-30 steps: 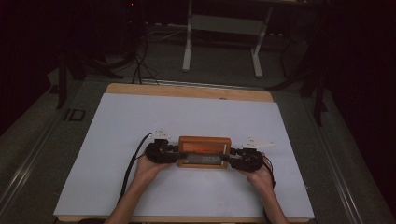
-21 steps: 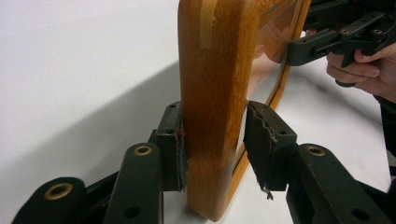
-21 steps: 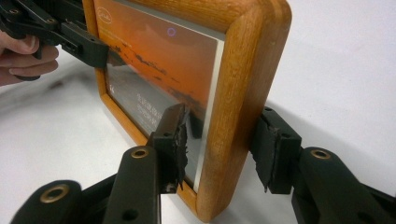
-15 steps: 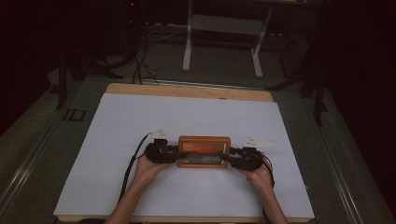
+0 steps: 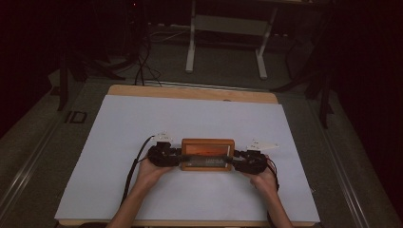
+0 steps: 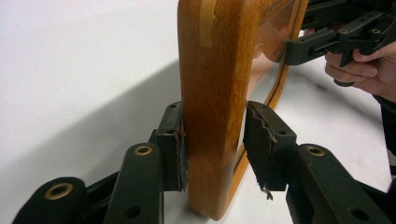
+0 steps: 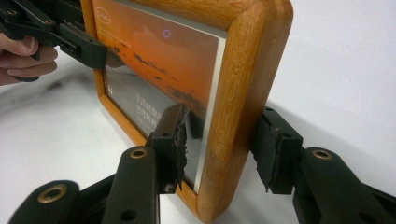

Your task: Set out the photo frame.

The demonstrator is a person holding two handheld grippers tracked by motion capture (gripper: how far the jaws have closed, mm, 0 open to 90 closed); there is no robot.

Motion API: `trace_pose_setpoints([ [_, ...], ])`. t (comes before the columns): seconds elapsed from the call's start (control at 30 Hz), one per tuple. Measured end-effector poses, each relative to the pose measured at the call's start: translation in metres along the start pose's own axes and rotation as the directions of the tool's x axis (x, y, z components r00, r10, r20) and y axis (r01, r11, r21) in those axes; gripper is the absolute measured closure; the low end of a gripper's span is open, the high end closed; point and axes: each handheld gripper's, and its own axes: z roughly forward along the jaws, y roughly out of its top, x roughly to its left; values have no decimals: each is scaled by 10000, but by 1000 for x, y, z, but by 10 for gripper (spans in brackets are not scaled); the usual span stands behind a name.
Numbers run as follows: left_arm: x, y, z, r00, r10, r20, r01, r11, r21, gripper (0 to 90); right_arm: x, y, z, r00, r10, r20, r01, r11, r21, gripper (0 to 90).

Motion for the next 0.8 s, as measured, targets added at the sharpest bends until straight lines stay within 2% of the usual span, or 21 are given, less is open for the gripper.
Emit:
trace_pose_setpoints([
  [0.17, 0, 0, 0, 9999, 8, -103, -7, 10000, 55, 589, 1, 0, 0, 10000, -36, 37, 37, 10000, -5, 559],
  [0.3, 1, -1, -1, 9997, -195, -162, 196, 9998, 32, 537, 2, -1, 1, 9999, -98, 78, 97, 9999, 48, 538],
  [0.5, 0, -1, -1, 9997, -104, -201, 106, 9999, 99, 508, 4, -1, 4, 9994, -276, 185, 271, 9994, 235, 499],
  [0.8, -1, 0, -7, 9988, 4, -483, 1, 10000, 98, 474, 2, 1, -3, 9993, -171, 319, 169, 9998, 57, 460],
])
